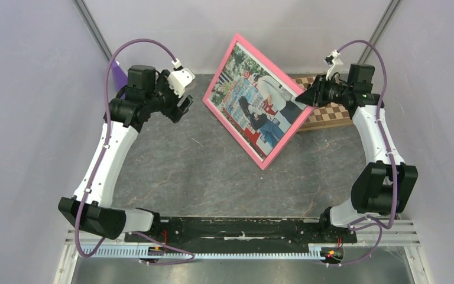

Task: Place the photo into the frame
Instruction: Turn over the photo frame at the center of the board, then reset both arms

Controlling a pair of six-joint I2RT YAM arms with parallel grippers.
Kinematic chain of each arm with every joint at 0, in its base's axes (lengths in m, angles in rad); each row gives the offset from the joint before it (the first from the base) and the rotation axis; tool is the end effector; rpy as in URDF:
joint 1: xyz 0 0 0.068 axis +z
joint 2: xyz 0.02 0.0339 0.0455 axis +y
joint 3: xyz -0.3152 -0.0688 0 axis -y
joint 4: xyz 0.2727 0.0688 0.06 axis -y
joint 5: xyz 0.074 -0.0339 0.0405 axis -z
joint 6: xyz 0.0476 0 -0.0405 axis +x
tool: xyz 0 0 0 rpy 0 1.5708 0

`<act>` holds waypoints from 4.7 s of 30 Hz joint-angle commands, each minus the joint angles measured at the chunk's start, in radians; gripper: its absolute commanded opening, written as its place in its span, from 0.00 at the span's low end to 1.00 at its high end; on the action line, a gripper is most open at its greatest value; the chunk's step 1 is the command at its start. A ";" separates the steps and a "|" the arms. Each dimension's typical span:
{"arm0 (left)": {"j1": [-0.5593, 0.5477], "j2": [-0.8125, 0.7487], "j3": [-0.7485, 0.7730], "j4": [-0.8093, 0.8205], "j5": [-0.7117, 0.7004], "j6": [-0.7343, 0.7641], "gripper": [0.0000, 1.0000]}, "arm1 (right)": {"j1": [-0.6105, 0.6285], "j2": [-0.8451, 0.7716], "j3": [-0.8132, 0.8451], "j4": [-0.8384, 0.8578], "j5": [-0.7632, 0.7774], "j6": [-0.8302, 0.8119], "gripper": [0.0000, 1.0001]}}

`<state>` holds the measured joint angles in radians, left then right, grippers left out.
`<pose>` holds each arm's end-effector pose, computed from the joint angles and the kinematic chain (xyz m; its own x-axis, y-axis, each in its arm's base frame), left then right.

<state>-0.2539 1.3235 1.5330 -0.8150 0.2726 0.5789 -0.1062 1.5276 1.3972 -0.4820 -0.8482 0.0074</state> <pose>0.2829 -0.0867 0.4663 -0.2116 0.5993 -0.7721 0.6833 0.6555 0.3216 0.3726 -0.0038 0.3918 -0.5756 0.0663 -0.8151 -0.5360 0.7222 0.4372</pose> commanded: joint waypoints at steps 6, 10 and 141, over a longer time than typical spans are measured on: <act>-0.014 0.004 0.001 0.050 0.036 -0.051 0.82 | 0.006 -0.075 -0.296 0.022 0.006 -0.082 0.00; -0.027 0.001 -0.005 0.079 0.046 -0.068 0.82 | 0.003 -0.138 -0.513 0.249 -0.070 0.028 0.00; 0.099 -0.497 -0.737 0.593 -0.325 -0.599 1.00 | -0.102 -0.846 -0.892 0.474 0.648 -0.277 0.98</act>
<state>-0.1646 0.8536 0.8097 -0.3382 -0.0284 0.0002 -0.2050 0.7158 0.5274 -0.0650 -0.2207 -0.2329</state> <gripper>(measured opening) 0.995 0.979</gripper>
